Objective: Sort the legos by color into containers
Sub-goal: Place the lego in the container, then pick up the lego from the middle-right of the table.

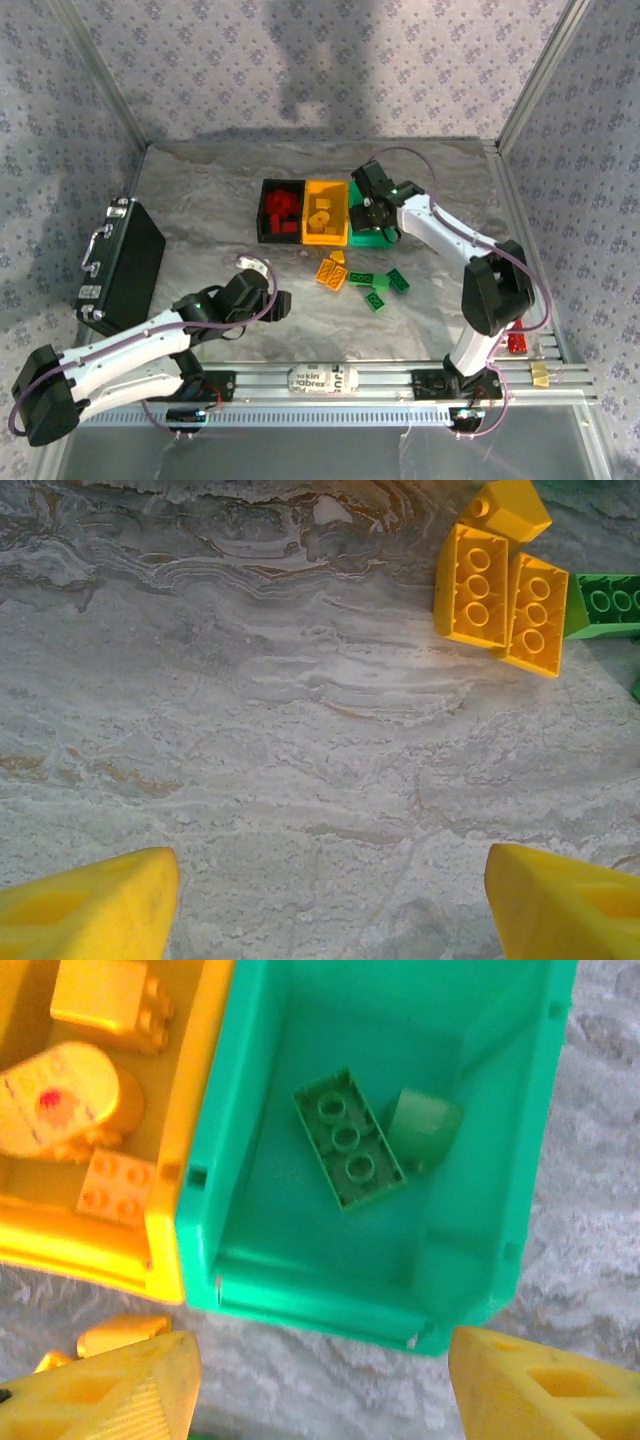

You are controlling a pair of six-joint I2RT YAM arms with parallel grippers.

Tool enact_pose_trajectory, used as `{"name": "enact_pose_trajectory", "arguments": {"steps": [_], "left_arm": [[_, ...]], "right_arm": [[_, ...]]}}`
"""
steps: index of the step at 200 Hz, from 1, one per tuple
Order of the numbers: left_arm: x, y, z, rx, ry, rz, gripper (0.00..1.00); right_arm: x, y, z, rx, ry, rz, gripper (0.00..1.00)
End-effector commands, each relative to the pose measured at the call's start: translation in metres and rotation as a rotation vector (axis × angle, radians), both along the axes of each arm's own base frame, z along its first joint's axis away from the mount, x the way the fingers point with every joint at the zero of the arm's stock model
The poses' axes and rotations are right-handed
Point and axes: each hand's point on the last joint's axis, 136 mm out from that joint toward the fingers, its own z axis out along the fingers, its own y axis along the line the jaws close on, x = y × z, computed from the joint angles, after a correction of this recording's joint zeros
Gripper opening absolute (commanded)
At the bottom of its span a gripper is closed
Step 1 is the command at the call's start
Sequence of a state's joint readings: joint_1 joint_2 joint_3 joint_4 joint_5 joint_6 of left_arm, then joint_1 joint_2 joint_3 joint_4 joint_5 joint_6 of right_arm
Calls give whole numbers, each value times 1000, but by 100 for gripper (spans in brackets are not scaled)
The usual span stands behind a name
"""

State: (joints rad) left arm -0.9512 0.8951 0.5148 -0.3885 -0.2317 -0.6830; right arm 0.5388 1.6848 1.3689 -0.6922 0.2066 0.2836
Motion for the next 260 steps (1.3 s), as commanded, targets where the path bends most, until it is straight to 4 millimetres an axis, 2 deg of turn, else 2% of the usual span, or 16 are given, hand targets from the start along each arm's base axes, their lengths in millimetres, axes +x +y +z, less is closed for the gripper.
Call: {"name": "enact_pose_trajectory", "arguments": {"steps": [1,24,28,60,80,132,189,260], "left_arm": [[-1,-3,3,-16,-4,-5,80],[1,-5,4,-11,-4,-11,80],[1,-6,4,-11,-5,-13,80],[3,-14,4,-17,3,-27,80],[4,-18,3,-4,12,-41,80],[6,-25,1,-10,20,-49,80],[6,-26,-1,-7,26,-50,80],[5,-24,-3,-5,28,-43,80]], "right_arm": [[-21,-14,11,6,-18,-32,68],[-41,-23,10,38,-14,-46,68],[-49,-28,-1,29,11,-52,69],[-77,-41,-17,44,56,-99,69],[-96,-57,-32,34,95,-165,69],[-131,-86,-65,-13,157,-265,74],[-144,-91,-89,-18,202,-278,74],[-129,-78,-102,1,229,-214,74]]}}
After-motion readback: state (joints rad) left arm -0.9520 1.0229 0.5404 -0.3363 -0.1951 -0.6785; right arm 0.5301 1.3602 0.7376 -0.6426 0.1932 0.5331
